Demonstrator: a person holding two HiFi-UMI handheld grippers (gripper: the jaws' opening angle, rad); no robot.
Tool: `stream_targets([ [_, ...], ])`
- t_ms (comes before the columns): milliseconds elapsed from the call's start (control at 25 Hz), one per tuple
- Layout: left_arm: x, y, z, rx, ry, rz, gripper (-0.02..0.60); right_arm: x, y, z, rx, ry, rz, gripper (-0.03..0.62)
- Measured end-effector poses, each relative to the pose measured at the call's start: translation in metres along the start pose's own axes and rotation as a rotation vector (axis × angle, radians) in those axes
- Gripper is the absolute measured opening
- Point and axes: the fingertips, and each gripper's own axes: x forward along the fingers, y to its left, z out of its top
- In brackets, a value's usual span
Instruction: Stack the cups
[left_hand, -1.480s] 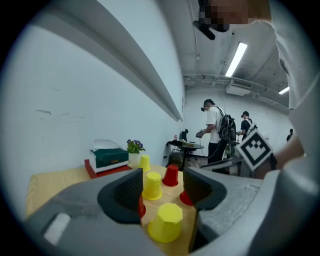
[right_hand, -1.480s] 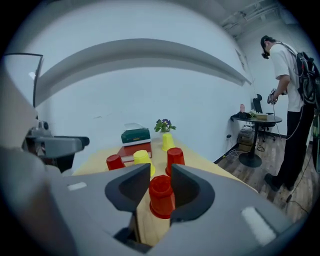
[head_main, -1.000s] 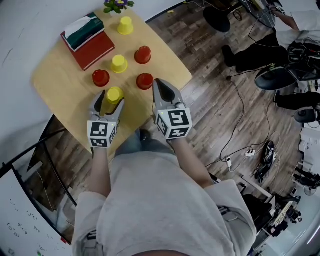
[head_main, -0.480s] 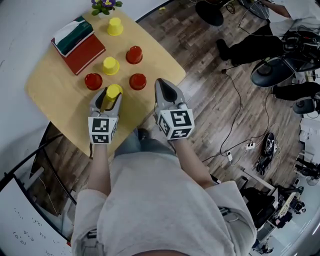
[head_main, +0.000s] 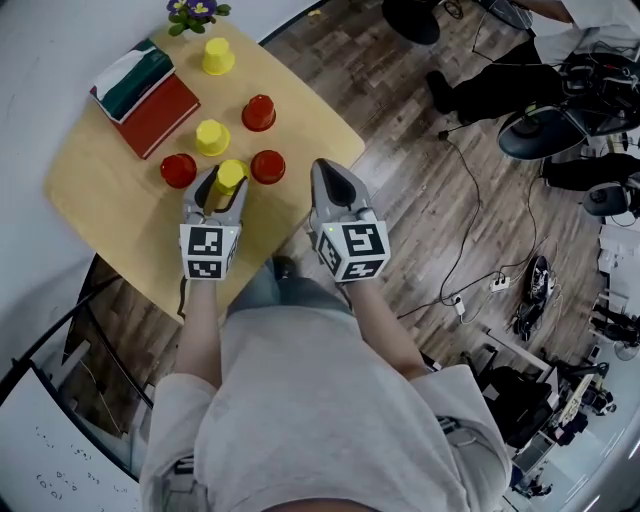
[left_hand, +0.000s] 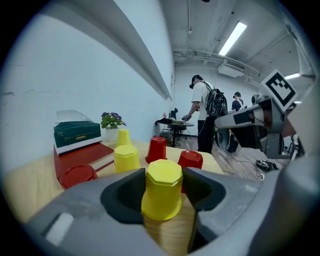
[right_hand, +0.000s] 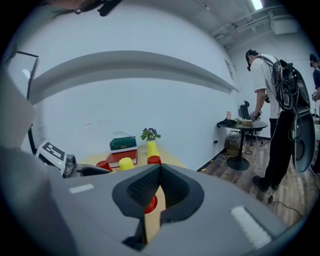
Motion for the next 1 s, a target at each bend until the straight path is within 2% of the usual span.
stream_targets([
  [320, 0.004, -0.003, -0.003, 0.004, 0.010, -0.011, 0.238, 0.005, -0.004, 0.001, 0.002, 0.004, -0.008, 0.003],
  [560, -0.017, 0.006, 0.022, -0.048, -0.076, 0.003, 0.272, 0.026, 0.002, 0.008, -0.004, 0.021, 0.032, 0.005],
  [840, -0.051, 0.022, 0.041, -0.084, -0.169, 0.030, 0.279, 0.069, 0.020, 0.014, -0.070, 0.114, 0.142, 0.122],
  [1000, -0.068, 0.029, 0.043, -0.101, -0.199, 0.048, 0.288, 0.094, 0.028, 0.010, -0.090, 0.210, 0.213, 0.199],
])
